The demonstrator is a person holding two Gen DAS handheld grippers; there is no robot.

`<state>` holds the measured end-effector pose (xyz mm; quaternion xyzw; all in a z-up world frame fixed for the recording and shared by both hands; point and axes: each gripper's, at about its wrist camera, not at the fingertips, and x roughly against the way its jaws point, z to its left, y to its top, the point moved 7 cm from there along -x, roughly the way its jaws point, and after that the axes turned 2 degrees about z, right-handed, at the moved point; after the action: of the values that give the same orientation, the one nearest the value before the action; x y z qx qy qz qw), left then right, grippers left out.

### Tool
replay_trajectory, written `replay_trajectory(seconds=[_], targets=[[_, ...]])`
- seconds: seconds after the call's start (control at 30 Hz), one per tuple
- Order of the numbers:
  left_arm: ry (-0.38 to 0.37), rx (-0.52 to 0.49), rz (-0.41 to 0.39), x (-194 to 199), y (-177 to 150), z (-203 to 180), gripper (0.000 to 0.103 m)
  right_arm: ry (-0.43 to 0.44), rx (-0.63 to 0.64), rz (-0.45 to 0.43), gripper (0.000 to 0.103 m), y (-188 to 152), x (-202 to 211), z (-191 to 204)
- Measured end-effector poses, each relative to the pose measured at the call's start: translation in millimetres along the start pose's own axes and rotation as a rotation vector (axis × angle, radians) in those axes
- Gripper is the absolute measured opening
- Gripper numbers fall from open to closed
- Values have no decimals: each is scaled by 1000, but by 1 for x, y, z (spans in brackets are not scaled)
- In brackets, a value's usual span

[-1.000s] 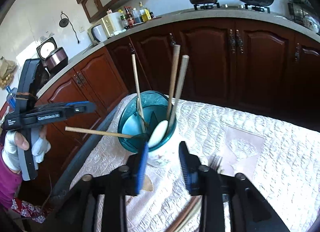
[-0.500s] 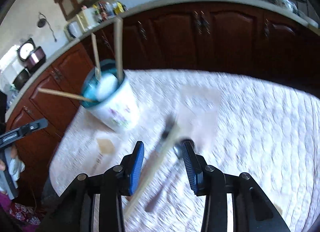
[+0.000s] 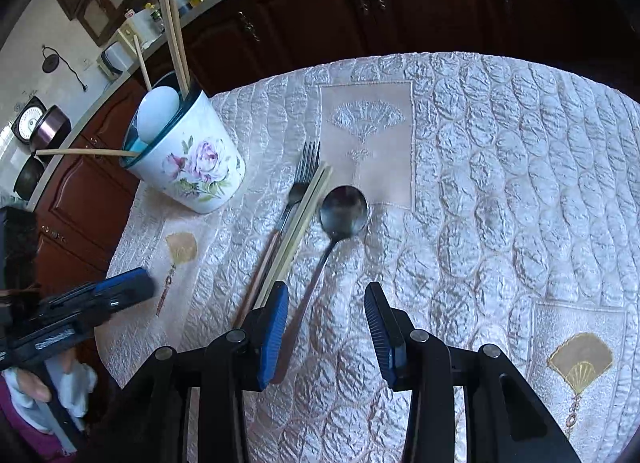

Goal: Organize utensils
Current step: 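Move both open grippers back to the wooden-handled fork and steel spoon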

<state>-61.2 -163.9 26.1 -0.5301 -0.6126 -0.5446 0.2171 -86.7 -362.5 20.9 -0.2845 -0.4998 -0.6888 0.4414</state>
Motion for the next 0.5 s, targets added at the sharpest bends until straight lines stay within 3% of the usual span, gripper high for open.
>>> replay_trajectory(seconds=[0.2, 0.5], targets=[[-14, -33, 21, -42, 21, -31, 30, -5, -6, 1, 38, 2, -1, -4], [26, -91, 74, -86, 32, -41, 26, 9, -37, 24, 38, 0, -11, -10]])
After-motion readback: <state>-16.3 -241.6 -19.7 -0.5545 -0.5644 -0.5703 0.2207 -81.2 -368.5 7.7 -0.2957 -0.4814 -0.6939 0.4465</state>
